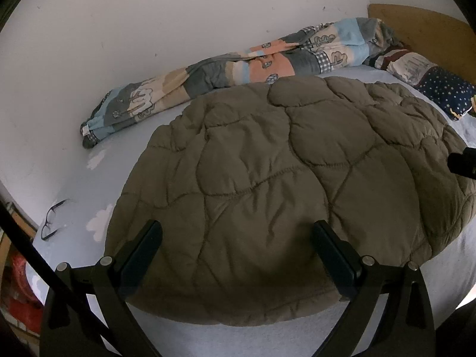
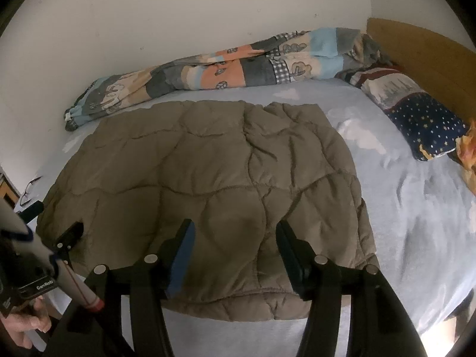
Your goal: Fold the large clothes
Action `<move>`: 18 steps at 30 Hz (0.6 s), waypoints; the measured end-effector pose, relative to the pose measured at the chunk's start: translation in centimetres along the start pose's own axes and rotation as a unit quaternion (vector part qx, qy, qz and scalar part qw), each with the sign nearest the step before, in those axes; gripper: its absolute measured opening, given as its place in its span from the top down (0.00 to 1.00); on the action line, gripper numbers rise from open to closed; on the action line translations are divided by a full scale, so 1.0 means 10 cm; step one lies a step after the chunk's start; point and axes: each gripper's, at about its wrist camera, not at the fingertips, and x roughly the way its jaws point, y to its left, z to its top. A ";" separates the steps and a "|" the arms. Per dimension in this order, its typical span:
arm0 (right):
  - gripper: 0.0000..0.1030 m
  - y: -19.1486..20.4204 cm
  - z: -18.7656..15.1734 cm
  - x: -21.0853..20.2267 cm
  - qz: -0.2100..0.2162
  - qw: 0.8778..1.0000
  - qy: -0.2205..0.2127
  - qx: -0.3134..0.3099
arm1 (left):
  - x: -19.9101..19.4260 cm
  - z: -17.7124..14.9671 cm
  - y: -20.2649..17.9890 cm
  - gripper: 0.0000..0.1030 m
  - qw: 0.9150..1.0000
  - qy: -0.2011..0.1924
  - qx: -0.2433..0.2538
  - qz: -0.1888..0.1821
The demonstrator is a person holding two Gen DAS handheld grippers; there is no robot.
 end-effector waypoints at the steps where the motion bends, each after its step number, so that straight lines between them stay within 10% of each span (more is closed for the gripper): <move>1: 0.41 0.01 -0.01 0.01 -0.001 1.000 0.003 -0.001 | 0.01 0.00 -0.01 0.02 1.000 0.001 0.002 0.001; 18: 0.37 0.10 -0.10 0.10 -0.024 0.999 0.036 0.006 | -0.10 -0.03 0.05 0.02 1.000 0.004 -0.021 -0.008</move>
